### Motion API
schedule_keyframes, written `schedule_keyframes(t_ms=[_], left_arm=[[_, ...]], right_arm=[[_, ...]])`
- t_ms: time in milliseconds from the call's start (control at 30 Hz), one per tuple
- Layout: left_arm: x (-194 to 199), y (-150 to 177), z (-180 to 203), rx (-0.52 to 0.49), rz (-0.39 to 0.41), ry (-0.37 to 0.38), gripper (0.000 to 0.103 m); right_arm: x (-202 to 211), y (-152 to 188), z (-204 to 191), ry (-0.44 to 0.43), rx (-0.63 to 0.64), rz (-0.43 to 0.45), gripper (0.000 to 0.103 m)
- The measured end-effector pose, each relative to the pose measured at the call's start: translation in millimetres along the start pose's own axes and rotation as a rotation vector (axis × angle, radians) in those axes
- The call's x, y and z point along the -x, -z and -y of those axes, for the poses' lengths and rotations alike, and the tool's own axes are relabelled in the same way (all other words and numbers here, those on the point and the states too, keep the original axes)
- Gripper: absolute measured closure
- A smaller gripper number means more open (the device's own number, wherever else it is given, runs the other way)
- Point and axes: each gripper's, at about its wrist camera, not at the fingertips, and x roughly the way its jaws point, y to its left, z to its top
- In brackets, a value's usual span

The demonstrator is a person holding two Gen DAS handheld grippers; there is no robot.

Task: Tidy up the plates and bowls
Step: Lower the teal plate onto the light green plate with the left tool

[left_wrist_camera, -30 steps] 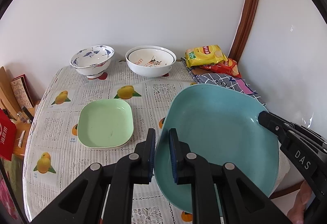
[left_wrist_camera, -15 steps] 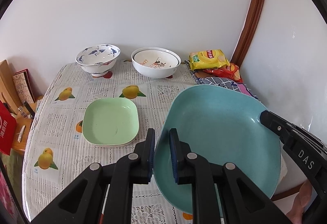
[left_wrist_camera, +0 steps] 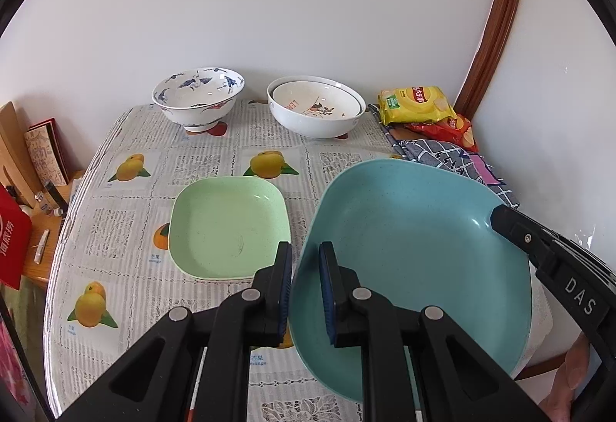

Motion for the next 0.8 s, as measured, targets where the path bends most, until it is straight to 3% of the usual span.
schedule_keyframes(t_ms=[800], left_arm=[[-36,-22,-46,0.073,-0.024,-0.02,0.089]], right_arm=[[-58,-17,-41,-0.023,0.063,-0.063,0.098]])
